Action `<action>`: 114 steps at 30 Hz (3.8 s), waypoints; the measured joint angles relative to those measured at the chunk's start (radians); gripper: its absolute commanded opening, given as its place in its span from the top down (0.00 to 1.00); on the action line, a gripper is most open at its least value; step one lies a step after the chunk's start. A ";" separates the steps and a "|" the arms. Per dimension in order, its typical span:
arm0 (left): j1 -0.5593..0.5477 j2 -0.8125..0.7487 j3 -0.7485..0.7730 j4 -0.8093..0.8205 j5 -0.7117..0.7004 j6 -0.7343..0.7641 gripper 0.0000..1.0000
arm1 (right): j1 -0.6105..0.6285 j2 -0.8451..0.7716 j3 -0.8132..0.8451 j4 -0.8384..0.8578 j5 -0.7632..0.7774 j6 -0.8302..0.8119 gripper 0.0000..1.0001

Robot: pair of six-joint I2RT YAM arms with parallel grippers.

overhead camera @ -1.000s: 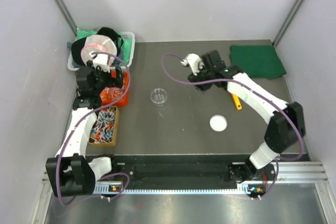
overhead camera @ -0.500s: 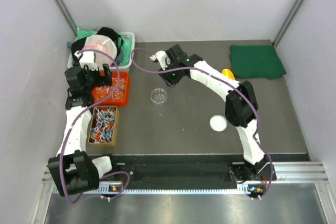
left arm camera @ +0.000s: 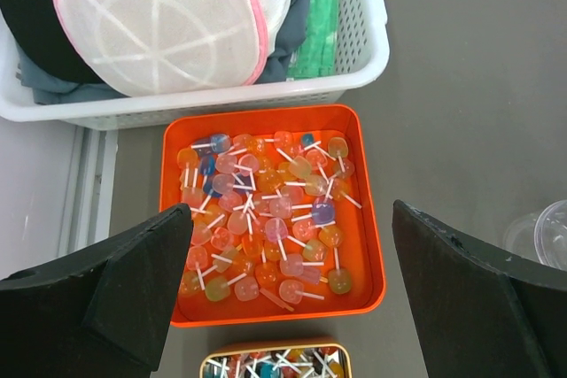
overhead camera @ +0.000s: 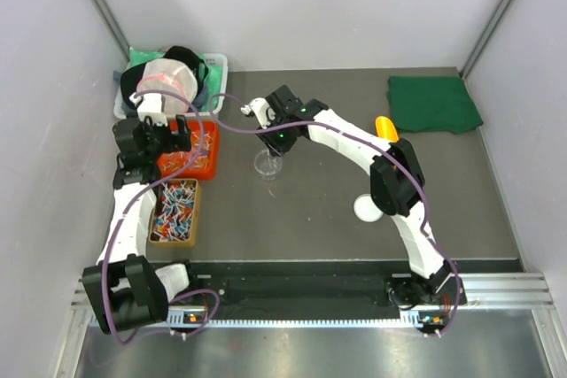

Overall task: Pack the candies
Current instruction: Move the packing bottle to the center of the board.

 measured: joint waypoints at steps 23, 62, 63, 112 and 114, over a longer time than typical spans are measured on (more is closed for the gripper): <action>0.006 -0.002 -0.043 0.009 0.032 -0.023 0.01 | 0.004 0.007 -0.053 0.071 0.061 -0.006 0.74; 0.015 -0.031 -0.050 0.023 0.033 -0.019 0.01 | 0.030 -0.354 -0.620 0.176 0.154 -0.040 1.00; 0.017 -0.033 -0.050 0.022 0.033 -0.019 0.01 | 0.030 -0.381 -0.655 0.186 0.159 -0.040 1.00; 0.032 -0.067 -0.100 -0.004 0.029 -0.014 0.01 | 0.123 -0.604 -0.939 0.305 0.227 -0.059 1.00; 0.032 -0.067 -0.101 -0.003 0.029 -0.015 0.01 | 0.123 -0.591 -0.914 0.304 0.238 -0.060 1.00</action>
